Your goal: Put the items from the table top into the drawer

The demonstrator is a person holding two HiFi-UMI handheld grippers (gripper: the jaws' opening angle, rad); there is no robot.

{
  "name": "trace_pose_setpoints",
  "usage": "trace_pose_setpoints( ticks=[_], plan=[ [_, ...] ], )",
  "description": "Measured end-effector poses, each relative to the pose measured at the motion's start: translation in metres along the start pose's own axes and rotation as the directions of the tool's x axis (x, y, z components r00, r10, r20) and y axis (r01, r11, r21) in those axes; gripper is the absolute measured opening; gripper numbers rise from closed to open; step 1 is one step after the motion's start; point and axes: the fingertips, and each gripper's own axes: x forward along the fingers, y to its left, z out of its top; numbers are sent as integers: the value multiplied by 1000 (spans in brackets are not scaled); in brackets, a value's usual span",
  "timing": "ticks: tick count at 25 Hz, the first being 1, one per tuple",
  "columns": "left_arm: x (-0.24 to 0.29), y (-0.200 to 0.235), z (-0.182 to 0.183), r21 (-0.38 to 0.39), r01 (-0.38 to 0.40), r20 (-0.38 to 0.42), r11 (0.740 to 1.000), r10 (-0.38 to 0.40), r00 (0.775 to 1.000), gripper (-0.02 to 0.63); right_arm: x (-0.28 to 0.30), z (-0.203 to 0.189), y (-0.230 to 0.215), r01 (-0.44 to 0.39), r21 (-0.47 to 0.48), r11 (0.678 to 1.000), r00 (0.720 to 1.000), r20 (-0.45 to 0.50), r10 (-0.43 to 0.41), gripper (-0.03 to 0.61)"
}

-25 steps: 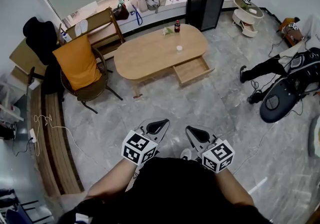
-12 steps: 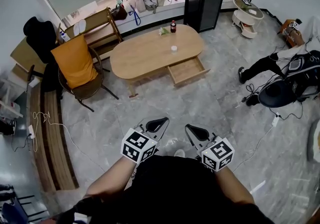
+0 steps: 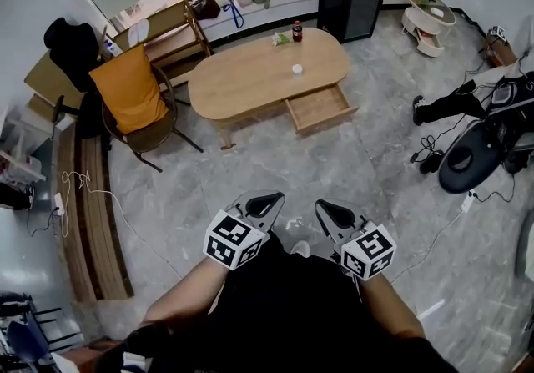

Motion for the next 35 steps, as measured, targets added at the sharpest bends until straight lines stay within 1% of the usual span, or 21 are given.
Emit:
trace_pose_setpoints(
  ticks=[4,7,10,13,19,22,25,29,32,35],
  plan=[
    [11,21,-4,-24,-6,-23,1000,6,1000,2,15,1,-16,-3,7,1000,1000,-16,3,5],
    [29,43,4,-37,4,-25,999,-5,1000,2,30,8,-34,12,11,1000,1000,-24,-11,5],
    [50,69,23,-34,27,-12,999,-28,1000,2,52,18,-55,32,21,999,999,-34,-31,5],
    [71,98,47,-28,49,1,998,-49,999,2,78,34,-76,41,10,999,998,-52,-41,5],
    [101,173,93,-10,76,20,997,-76,997,2,140,88,-116,73,-38,997,996,-51,-75,5],
    [108,211,112,13,82,29,997,-82,996,2,174,105,-131,86,-38,996,995,-55,-88,5],
    [111,249,124,11,77,37,997,-77,996,2,209,116,-138,77,-43,996,994,-74,-80,5],
    [117,293,132,6,67,29,998,-67,997,2,251,134,-147,66,-65,996,995,-73,-71,5],
    [121,312,139,-11,58,37,998,-57,998,2,267,140,-153,46,-74,996,994,-94,-53,5],
    [131,324,143,-28,42,40,999,-41,998,2,277,141,-170,35,-80,996,991,-128,-45,5]
  ],
)
